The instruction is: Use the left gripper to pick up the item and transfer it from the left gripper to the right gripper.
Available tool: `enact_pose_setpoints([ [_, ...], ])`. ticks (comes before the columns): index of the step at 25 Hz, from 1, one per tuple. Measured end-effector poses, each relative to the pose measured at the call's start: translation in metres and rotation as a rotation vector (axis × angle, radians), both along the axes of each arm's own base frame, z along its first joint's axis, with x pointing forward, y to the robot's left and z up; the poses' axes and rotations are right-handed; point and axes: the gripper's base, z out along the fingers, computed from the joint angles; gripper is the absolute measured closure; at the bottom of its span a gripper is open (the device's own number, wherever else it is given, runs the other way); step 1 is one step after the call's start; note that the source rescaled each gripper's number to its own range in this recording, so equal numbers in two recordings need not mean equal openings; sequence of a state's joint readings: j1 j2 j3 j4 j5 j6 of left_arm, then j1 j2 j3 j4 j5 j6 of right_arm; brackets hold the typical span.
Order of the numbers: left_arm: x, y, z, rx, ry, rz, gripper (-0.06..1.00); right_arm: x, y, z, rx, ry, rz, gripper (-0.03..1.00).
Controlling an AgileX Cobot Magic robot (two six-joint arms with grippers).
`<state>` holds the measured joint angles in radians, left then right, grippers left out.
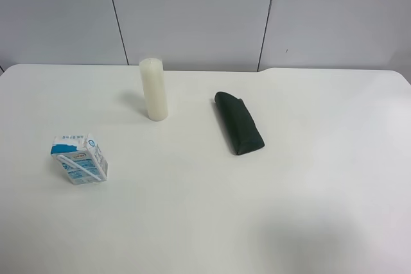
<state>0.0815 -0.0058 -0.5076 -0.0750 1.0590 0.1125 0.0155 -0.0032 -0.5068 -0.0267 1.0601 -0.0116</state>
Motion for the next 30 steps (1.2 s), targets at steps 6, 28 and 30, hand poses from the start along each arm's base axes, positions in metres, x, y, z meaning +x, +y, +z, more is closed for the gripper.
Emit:
enact_pose_setpoints([
  [6,0.0,0.0,0.0,0.0,0.0,0.0,-0.06,0.0,0.0,0.0,0.0,0.0,0.0,-0.03],
  [28,0.0,0.0,0.0,0.0,0.0,0.0,-0.06,0.0,0.0001,0.0,0.001,0.0,0.001,-0.03],
  [30,0.0,0.0,0.0,-0.004,0.0,0.002,-0.06,0.0,0.0001,0.0,0.001,0.0,0.001,-0.03],
])
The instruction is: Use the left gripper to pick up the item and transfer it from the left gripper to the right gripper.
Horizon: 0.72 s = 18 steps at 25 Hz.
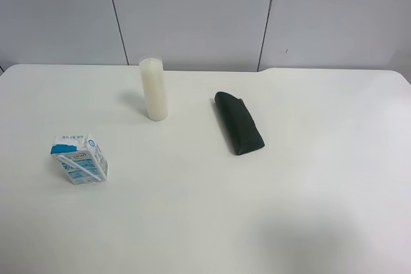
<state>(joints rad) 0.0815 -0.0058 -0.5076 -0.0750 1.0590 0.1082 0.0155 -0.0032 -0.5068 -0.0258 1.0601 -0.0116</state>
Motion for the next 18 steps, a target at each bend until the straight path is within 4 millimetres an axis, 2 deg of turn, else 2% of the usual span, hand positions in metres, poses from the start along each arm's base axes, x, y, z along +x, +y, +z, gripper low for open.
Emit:
enact_pose_setpoints([
  [6,0.002,-0.001,0.0,-0.008,0.014,-0.014,-0.06,0.0,0.0,0.0,0.0,0.0,0.0,-0.03],
  [10,0.019,-0.004,0.019,0.034,0.097,-0.088,-0.06,0.0,0.0,0.0,0.0,0.0,0.0,-0.03],
  [14,0.051,-0.006,0.049,0.099,0.225,-0.21,-0.06,0.0,0.0,0.0,0.0,0.0,0.0,-0.03],
  [18,0.092,-0.011,0.059,0.157,0.354,-0.383,-0.06,0.0,0.0,0.0,0.001,0.0,0.0,-0.03],
])
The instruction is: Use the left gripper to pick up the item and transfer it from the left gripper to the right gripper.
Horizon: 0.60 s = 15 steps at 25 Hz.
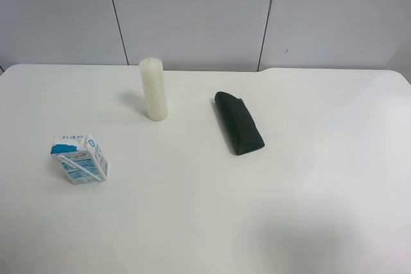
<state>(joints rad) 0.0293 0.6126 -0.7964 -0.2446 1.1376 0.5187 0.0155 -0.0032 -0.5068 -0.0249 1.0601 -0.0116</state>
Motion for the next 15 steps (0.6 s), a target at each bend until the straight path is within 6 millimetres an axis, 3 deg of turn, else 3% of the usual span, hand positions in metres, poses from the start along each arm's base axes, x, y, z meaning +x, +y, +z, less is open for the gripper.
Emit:
enact_pose_setpoints([
  [3,0.027,-0.009,-0.005,0.034,0.094,-0.128,-0.06,0.0,0.0,0.0,0.0,0.0,0.0,-0.03],
  [9,0.074,-0.034,-0.036,0.21,0.23,-0.337,-0.06,0.0,0.0,0.0,0.001,0.0,0.001,-0.03],
  [15,0.109,-0.061,-0.064,0.404,0.203,-0.483,-0.06,0.0,0.0,0.0,0.001,0.0,0.001,-0.03],
])
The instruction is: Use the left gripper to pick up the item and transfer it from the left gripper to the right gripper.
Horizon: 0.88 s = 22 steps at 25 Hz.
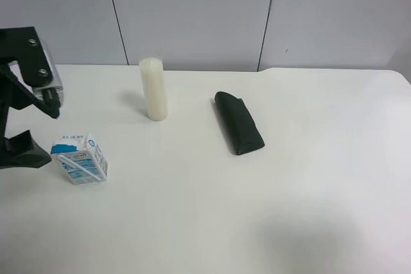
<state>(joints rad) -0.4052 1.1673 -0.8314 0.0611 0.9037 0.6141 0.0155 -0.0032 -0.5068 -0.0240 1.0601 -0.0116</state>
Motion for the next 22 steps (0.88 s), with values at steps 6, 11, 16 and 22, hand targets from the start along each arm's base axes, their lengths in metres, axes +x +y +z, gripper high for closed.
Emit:
enact_pose_setpoints([
  [6,0.026,-0.014,-0.025,0.115,-0.031,-0.103,-0.06,0.0,0.0,0.0,0.0,0.0,0.0,-0.03],
  [11,0.04,-0.018,-0.05,0.195,0.028,-0.167,-0.06,0.0,0.0,0.0,0.0,0.0,0.0,-0.03],
  [16,0.049,-0.023,-0.07,0.234,0.066,-0.251,-0.06,0.0,0.0,0.0,0.0,0.0,0.0,-0.03],
  [22,0.059,-0.027,-0.089,0.26,0.075,-0.298,-0.06,0.0,0.0,0.0,0.0,0.0,0.0,-0.03],
])
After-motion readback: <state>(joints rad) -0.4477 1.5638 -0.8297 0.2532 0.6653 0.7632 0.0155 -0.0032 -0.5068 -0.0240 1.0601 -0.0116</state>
